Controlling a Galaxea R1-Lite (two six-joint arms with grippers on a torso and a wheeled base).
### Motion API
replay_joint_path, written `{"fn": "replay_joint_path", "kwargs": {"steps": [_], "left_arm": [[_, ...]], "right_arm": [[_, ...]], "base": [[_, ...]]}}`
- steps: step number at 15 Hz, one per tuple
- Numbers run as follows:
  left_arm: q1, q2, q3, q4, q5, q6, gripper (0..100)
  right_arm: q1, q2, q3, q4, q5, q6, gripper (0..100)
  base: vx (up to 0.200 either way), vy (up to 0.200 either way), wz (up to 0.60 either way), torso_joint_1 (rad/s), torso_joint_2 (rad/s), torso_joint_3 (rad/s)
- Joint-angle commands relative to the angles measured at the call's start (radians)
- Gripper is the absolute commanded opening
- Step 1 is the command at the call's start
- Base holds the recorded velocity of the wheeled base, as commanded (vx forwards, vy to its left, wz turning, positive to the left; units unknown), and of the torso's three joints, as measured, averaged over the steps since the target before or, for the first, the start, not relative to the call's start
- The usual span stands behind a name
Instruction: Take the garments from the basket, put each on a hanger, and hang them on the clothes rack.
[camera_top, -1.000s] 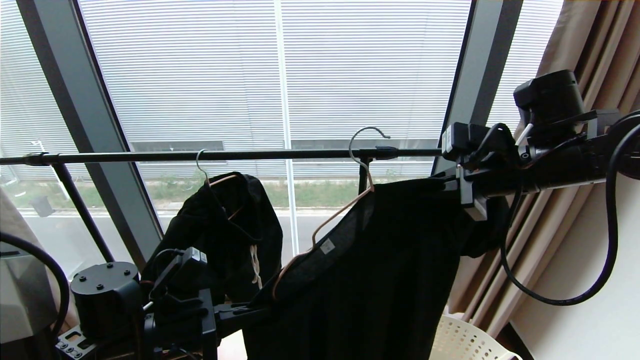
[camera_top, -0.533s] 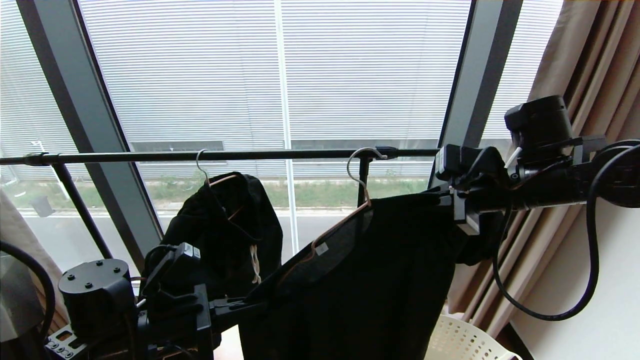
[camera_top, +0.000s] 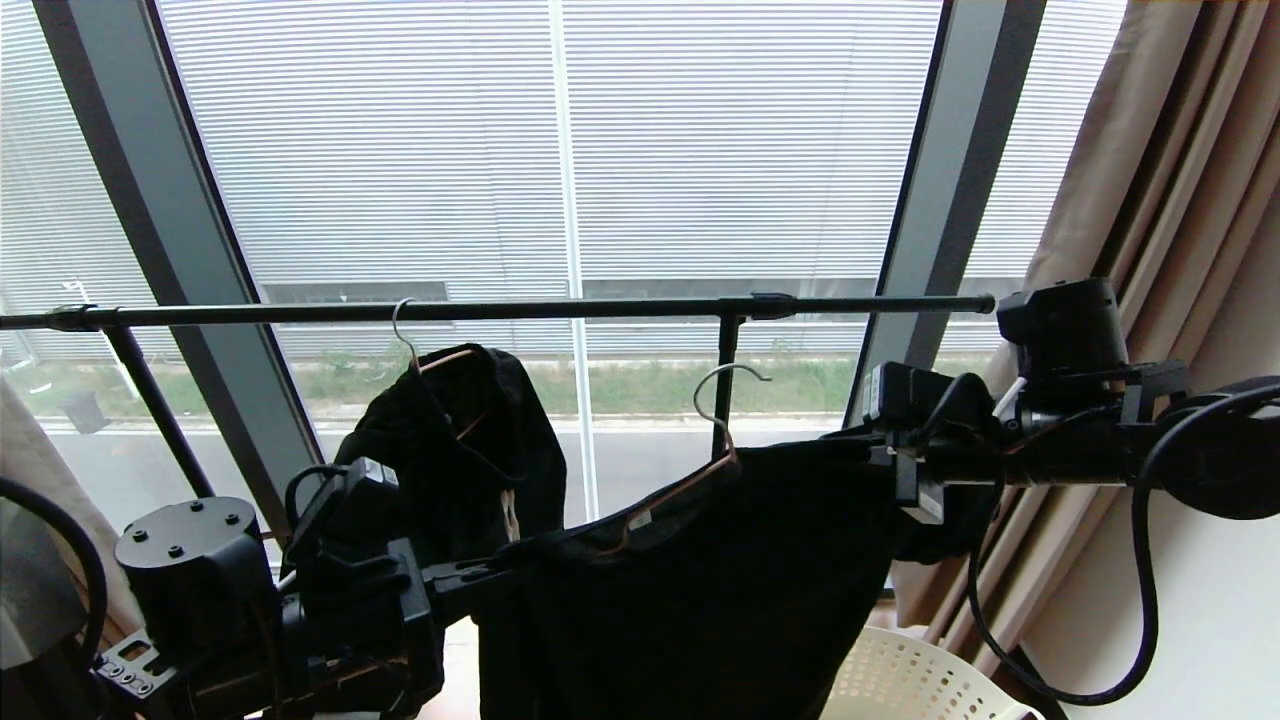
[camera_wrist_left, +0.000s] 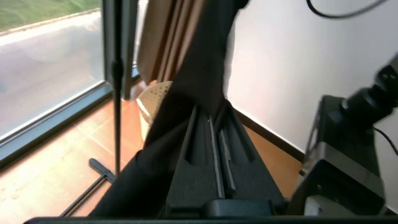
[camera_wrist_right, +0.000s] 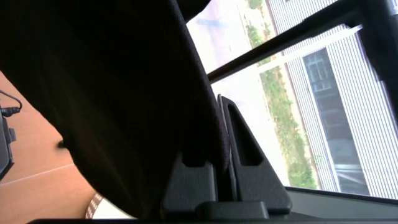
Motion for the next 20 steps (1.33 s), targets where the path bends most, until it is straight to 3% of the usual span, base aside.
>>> {"fn": "replay_joint_path", "kwargs": {"steps": [1, 3, 7, 9, 11, 13, 16, 20], "left_arm": [[-0.005, -0.003, -0.041, -0.002, 0.005, -0.001, 0], [-0.007, -0.047, -0.144, 0.161, 0.005, 0.002, 0], [-0.005, -0.21, -0.336, 0.613, 0.036, 0.048, 0], [-0.04, -0.287, -0.471, 0.877, 0.147, 0.099, 0], [-0.049, -0.322, -0.555, 0.988, 0.17, 0.105, 0], [-0.065, -0.366, -0.665, 1.17, 0.202, 0.125, 0], [-0.071, -0.376, -0.745, 1.322, 0.317, 0.168, 0], [-0.095, -0.376, -0.748, 1.324, 0.341, 0.169, 0]], "right_arm": [[0.001, -0.004, 0.07, -0.048, 0.0, 0.002, 0], [0.001, -0.003, 0.09, -0.079, 0.002, 0.01, 0], [-0.004, 0.008, 0.077, -0.082, 0.019, 0.03, 0], [-0.03, 0.01, 0.078, -0.082, 0.114, 0.045, 0], [-0.035, 0.01, 0.064, -0.08, 0.129, 0.064, 0], [-0.041, 0.03, 0.031, -0.08, 0.223, 0.153, 0], [-0.082, 0.039, 0.011, -0.08, 0.344, 0.192, 0], [-0.081, 0.057, -0.003, -0.08, 0.352, 0.195, 0]], "base": [[0.0, 0.0, 0.0, 0.0, 0.0, 0.0], [0.0, 0.0, 0.0, 0.0, 0.0, 0.0], [0.0, 0.0, 0.0, 0.0, 0.0, 0.0], [0.0, 0.0, 0.0, 0.0, 0.0, 0.0], [0.0, 0.0, 0.0, 0.0, 0.0, 0.0], [0.0, 0.0, 0.0, 0.0, 0.0, 0.0], [0.0, 0.0, 0.0, 0.0, 0.0, 0.0], [0.0, 0.0, 0.0, 0.0, 0.0, 0.0]]}}
